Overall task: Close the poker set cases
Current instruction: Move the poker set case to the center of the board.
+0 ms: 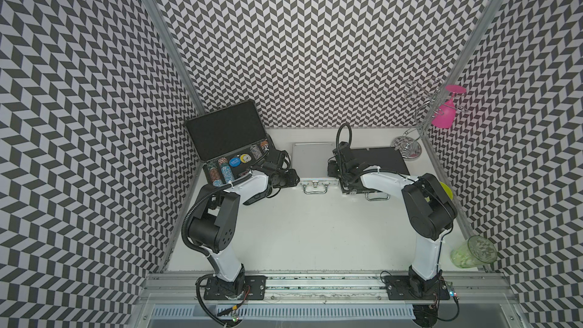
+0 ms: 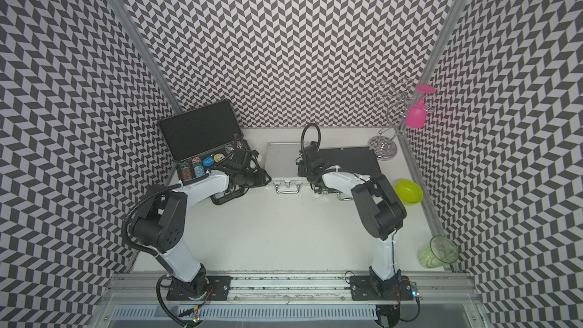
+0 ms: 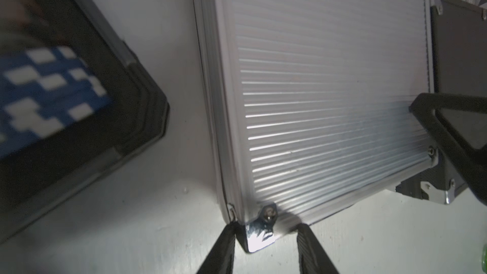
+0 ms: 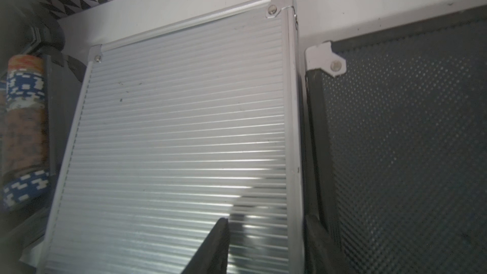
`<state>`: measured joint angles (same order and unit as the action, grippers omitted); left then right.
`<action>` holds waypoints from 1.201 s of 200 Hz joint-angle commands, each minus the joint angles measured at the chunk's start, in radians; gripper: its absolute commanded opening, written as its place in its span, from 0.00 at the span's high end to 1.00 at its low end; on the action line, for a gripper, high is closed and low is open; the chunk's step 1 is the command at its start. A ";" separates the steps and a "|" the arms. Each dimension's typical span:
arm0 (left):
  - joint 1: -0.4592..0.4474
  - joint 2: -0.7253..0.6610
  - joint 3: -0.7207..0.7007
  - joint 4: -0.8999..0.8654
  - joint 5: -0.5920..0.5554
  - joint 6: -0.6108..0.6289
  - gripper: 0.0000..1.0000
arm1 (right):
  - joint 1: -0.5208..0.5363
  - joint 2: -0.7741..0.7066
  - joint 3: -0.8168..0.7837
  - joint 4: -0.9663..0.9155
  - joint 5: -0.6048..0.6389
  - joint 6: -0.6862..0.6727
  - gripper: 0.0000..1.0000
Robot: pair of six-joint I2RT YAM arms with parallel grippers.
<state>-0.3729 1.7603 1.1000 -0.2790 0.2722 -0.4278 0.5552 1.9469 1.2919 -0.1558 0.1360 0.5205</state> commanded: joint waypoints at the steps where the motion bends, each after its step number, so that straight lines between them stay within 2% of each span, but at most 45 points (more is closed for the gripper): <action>1: -0.012 0.086 0.064 0.101 -0.026 -0.021 0.60 | 0.011 0.077 0.033 -0.044 -0.085 -0.004 0.54; 103: 0.004 0.265 0.296 0.092 -0.068 -0.055 0.57 | -0.054 0.258 0.222 0.062 -0.118 -0.088 0.51; 198: 0.010 0.291 0.302 0.131 -0.025 -0.071 0.58 | -0.106 0.342 0.315 0.115 -0.215 -0.142 0.45; 229: 0.016 0.265 0.297 0.118 -0.041 -0.069 0.56 | -0.107 0.288 0.297 0.111 -0.210 -0.160 0.42; 240: 0.019 0.241 0.291 0.120 -0.052 -0.071 0.52 | -0.109 0.242 0.276 0.111 -0.210 -0.161 0.41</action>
<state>-0.3393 2.0220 1.3933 -0.1795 0.1913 -0.4911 0.4423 2.2204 1.6165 -0.0124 -0.0181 0.3824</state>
